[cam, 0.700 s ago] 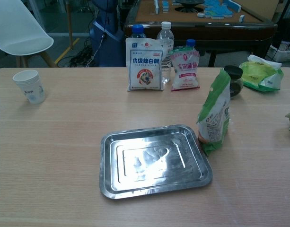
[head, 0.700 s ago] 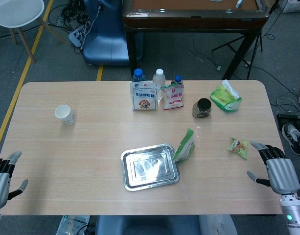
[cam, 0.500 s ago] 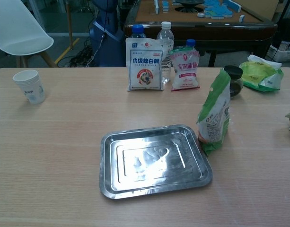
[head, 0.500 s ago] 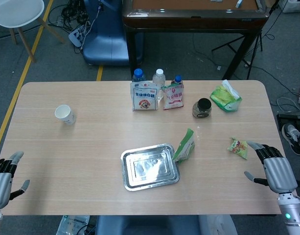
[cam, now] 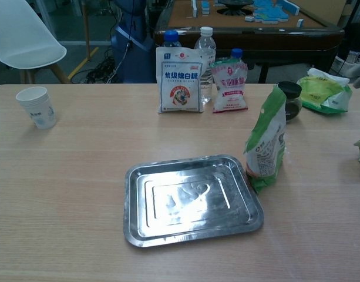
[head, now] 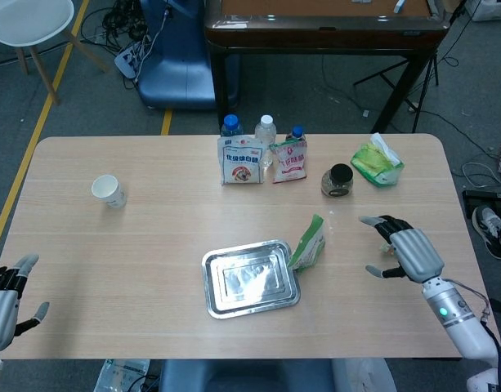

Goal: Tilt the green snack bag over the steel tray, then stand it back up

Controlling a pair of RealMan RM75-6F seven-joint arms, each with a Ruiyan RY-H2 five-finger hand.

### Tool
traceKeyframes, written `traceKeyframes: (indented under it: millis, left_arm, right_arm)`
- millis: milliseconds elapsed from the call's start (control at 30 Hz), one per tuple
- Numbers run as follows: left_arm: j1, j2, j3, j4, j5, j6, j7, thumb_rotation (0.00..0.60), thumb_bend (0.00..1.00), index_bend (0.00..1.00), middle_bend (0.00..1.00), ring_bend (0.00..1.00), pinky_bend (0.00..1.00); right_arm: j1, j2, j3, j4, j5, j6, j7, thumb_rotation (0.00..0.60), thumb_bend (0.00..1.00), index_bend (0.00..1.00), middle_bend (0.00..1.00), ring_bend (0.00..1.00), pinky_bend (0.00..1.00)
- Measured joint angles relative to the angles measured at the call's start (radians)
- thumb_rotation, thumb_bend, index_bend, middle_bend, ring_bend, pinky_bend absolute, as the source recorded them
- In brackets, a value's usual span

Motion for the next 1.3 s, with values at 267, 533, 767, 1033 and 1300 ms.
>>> traceKeyframes:
  millis: [267, 533, 767, 1033, 1300]
  left_arm:
    - [0.003, -0.002, 0.003, -0.005, -0.010, -0.012, 0.007, 0.600, 0.25, 0.11, 0.12, 0.20, 0.11]
    - [-0.001, 0.003, 0.003, -0.027, -0.017, -0.025, 0.031, 0.600, 0.25, 0.11, 0.11, 0.20, 0.11]
    - [0.000, 0.010, 0.007, -0.047, -0.022, -0.034, 0.047, 0.600, 0.25, 0.11, 0.11, 0.20, 0.11]
    - [-0.006, 0.008, 0.010, -0.050, -0.019, -0.048, 0.047, 0.600, 0.25, 0.11, 0.10, 0.20, 0.11]
    - [-0.006, 0.008, 0.014, -0.053, -0.010, -0.048, 0.045, 0.600, 0.25, 0.11, 0.10, 0.20, 0.11]
  right_arm:
    - [0.171, -0.108, 0.051, 0.176, 0.077, -0.197, 0.095, 0.600, 0.00, 0.17, 0.20, 0.10, 0.18]
    - [0.294, -0.233, 0.057, 0.358, 0.075, -0.316, 0.210, 0.600, 0.00, 0.17, 0.20, 0.10, 0.18]
    - [0.333, -0.286, 0.016, 0.431, -0.012, -0.297, 0.318, 0.600, 0.00, 0.17, 0.20, 0.10, 0.18]
    - [0.327, -0.323, -0.059, 0.494, -0.084, -0.208, 0.433, 0.600, 0.00, 0.21, 0.25, 0.11, 0.18]
    - [0.306, -0.352, -0.117, 0.533, -0.109, -0.163, 0.489, 0.600, 0.00, 0.24, 0.29, 0.16, 0.18]
